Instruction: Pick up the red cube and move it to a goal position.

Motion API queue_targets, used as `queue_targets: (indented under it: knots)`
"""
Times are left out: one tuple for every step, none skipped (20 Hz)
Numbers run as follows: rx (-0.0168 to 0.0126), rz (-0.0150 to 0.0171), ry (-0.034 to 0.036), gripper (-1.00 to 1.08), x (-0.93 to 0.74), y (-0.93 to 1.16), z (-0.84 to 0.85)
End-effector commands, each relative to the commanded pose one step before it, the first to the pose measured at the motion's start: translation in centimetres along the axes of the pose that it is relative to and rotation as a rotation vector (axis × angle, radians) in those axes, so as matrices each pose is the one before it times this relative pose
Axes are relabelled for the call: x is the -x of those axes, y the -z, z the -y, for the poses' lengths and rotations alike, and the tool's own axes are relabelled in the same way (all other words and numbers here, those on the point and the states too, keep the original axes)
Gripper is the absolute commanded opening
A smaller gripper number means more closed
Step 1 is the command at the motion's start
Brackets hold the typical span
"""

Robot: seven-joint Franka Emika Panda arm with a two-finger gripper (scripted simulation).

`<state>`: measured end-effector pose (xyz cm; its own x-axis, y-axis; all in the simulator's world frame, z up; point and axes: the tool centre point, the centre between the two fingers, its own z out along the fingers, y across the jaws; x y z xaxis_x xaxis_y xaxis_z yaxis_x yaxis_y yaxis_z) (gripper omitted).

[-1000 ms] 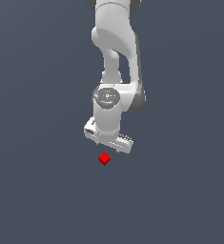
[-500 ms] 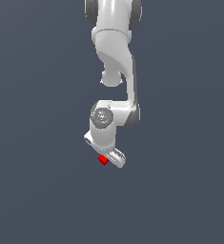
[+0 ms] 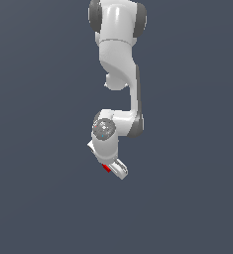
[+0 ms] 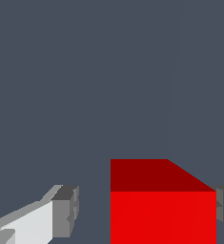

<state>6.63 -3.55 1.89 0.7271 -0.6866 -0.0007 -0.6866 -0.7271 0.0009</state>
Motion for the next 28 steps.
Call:
queue_targets:
  knots:
    - [-0.00092,-0.00066,0.00095,1.0,-0.021,0.09,0.039]
    - [0.00001,-0.00003,0.00069,1.0,-0.001,0.021,-0.009]
    - [0.0,0.0,0.0,-1.0,0.0,0.0,0.0]
    - [0.0,0.0,0.0,-1.0,0.0,0.0,0.0]
    - [0.0,0.0,0.0,-1.0,0.0,0.0,0.0]
    - [0.0,0.0,0.0,-1.0,0.0,0.0,0.0]
    - [0.0,0.0,0.0,-1.0,0.0,0.0,0.0]
    - [0.0,0.0,0.0,-1.0,0.0,0.0,0.0]
    - [0.0,0.0,0.0,-1.0,0.0,0.0,0.0]
    - [0.0,0.0,0.0,-1.0,0.0,0.0,0.0]
    - [0.0,0.0,0.0,-1.0,0.0,0.0,0.0]
    - [0.0,0.0,0.0,-1.0,0.0,0.0,0.0]
    - [0.0,0.0,0.0,-1.0,0.01,0.005,-0.009]
    - [0.0,0.0,0.0,-1.0,0.012,0.016,-0.002]
    - [0.0,0.0,0.0,-1.0,0.037,0.049,-0.005]
    - [0.0,0.0,0.0,-1.0,0.062,0.082,-0.008]
    - [0.0,0.0,0.0,-1.0,0.087,0.115,-0.011]
    - [0.0,0.0,0.0,-1.0,0.112,0.148,-0.014]
    - [0.0,0.0,0.0,-1.0,0.138,0.183,-0.017]
    - [0.0,0.0,0.0,-1.0,0.165,0.218,-0.02]
    - [0.0,0.0,0.0,-1.0,0.192,0.255,-0.023]
    - [0.0,0.0,0.0,-1.0,0.22,0.292,-0.027]
    - [0.0,0.0,0.0,-1.0,0.248,0.33,-0.03]
    - [0.0,0.0,0.0,-1.0,0.277,0.368,-0.033]
    - [-0.00017,0.00065,0.00016,-1.0,0.311,0.381,-0.029]
    - [0.0,0.0,0.0,-1.0,0.336,0.446,-0.04]
    - [0.0,0.0,0.0,-1.0,0.365,0.486,-0.043]
    - [0.0,0.0,0.0,-1.0,0.396,0.527,-0.047]
